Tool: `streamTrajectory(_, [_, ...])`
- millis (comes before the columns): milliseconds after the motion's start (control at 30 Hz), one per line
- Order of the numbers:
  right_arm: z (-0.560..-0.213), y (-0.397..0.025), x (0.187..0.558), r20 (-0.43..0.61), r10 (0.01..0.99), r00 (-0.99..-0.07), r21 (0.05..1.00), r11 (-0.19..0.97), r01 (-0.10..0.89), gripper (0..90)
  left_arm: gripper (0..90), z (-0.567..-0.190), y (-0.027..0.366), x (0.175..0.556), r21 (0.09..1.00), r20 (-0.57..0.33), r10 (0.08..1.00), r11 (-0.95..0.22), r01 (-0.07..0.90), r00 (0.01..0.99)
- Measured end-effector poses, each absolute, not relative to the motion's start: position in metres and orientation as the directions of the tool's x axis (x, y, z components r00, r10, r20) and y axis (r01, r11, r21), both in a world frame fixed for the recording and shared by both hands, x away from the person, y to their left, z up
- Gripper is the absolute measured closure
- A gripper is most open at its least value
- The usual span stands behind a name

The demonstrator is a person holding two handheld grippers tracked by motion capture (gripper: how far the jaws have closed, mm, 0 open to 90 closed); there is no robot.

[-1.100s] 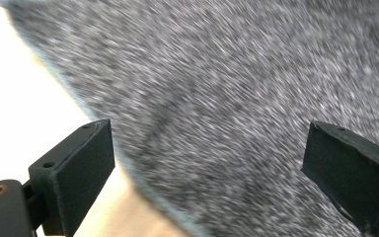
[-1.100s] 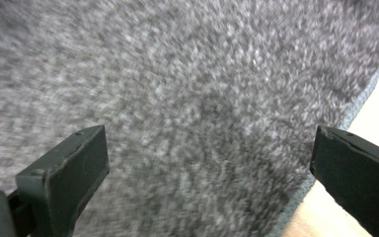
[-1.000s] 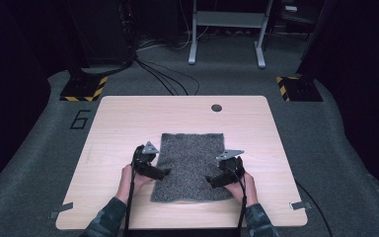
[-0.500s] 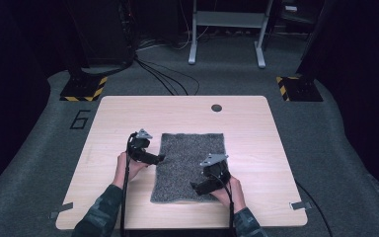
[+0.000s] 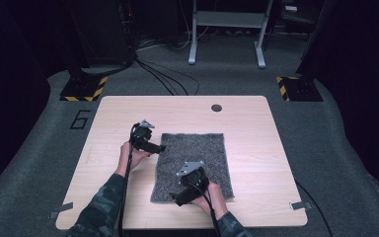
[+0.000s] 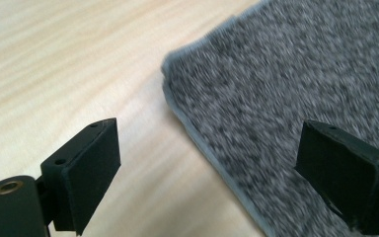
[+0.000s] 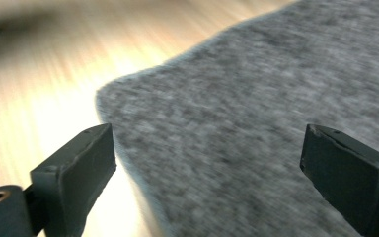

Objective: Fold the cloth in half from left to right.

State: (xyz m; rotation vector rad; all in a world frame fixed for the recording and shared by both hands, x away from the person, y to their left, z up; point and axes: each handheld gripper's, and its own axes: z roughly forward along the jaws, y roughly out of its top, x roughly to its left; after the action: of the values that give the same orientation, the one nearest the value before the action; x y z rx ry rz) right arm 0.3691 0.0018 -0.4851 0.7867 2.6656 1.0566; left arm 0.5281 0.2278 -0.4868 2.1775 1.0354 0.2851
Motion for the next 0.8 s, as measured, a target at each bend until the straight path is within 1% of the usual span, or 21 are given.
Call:
streamTrajectory(100, [-0.488,0.012,0.366,0.025,0.52,-0.854,0.69,0.609,0.391,9.5,12.6,-0.487,0.225,0.533,0.675,-0.096,0.751,-0.433,0.597,0.654])
streamTrajectory(133, [-0.488,0.022,0.362,0.03,0.493,-0.87,0.678,0.629,0.38,12.8,14.0,-0.486,0.223,0.536,0.681,-0.08,0.749,-0.441,0.585,0.658])
streamTrajectory(167, [-0.488,0.022,0.362,0.03,0.493,-0.87,0.678,0.629,0.38,12.8,14.7,-0.486,0.223,0.536,0.681,-0.08,0.749,-0.441,0.585,0.658])
streamTrajectory(200, [-0.491,0.033,0.359,0.012,0.49,-0.872,0.685,0.631,0.364,15.2,15.3,-0.486,0.221,0.539,0.677,-0.073,0.75,-0.447,0.585,0.657])
streamTrajectory(233, [-0.491,0.036,0.358,0.018,0.48,-0.877,0.683,0.634,0.361,17.1,16.2,-0.486,0.22,0.542,0.679,-0.068,0.751,-0.448,0.582,0.657])
streamTrajectory(267, [-0.491,0.036,0.358,0.018,0.48,-0.877,0.683,0.634,0.361,17.1,17.8,-0.486,0.22,0.542,0.679,-0.068,0.751,-0.448,0.582,0.657])
streamTrajectory(300, [-0.491,0.046,0.354,0.016,0.449,-0.893,0.677,0.652,0.341,26.5,18.7,-0.488,0.219,0.545,0.679,-0.068,0.753,-0.446,0.583,0.655])
streamTrajectory(400, [-0.491,0.059,0.35,0.007,0.421,-0.907,0.672,0.67,0.316,35.6,22.2,-0.49,0.218,0.55,0.683,-0.066,0.756,-0.441,0.582,0.651])
streamTrajectory(433, [-0.492,0.063,0.349,0.008,0.419,-0.908,0.663,0.677,0.318,37.1,23.4,-0.491,0.218,0.551,0.688,-0.054,0.759,-0.443,0.575,0.649])
streamTrajectory(467, [-0.493,0.067,0.349,-0.004,0.406,-0.914,0.673,0.677,0.298,38.8,25.4,-0.491,0.217,0.552,0.684,-0.049,0.754,-0.452,0.572,0.655])
streamTrajectory(533, [-0.497,0.074,0.348,-0.017,0.399,-0.917,0.672,0.684,0.284,44.3,29.2,-0.494,0.215,0.553,0.678,-0.044,0.75,-0.463,0.571,0.66])
streamTrajectory(600, [-0.498,0.076,0.348,-0.016,0.395,-0.918,0.663,0.692,0.286,45.6,33.3,-0.495,0.214,0.553,0.677,-0.039,0.747,-0.469,0.567,0.664])
streamTrajectory(633, [-0.503,0.081,0.348,-0.035,0.399,-0.916,0.665,0.693,0.277,50.5,35.0,-0.497,0.212,0.553,0.676,-0.031,0.744,-0.476,0.562,0.667])
streamTrajectory(700, [-0.503,0.082,0.348,-0.025,0.397,-0.918,0.654,0.7,0.285,51.2,39.9,-0.497,0.211,0.554,0.678,-0.034,0.741,-0.476,0.56,0.671])
streamTrajectory(733, [-0.505,0.083,0.349,-0.023,0.394,-0.919,0.65,0.705,0.286,53.6,39.9,-0.498,0.21,0.554,0.685,-0.036,0.741,-0.471,0.556,0.671])
streamTrajectory(767, [-0.507,0.085,0.349,-0.033,0.398,-0.917,0.649,0.706,0.284,56.8,42.2,-0.498,0.209,0.555,0.679,-0.028,0.742,-0.478,0.557,0.67])
streamTrajectory(800, [-0.51,0.087,0.348,-0.035,0.397,-0.917,0.646,0.709,0.282,61.2,46.6,-0.5,0.207,0.555,0.677,-0.022,0.734,-0.488,0.55,0.679])
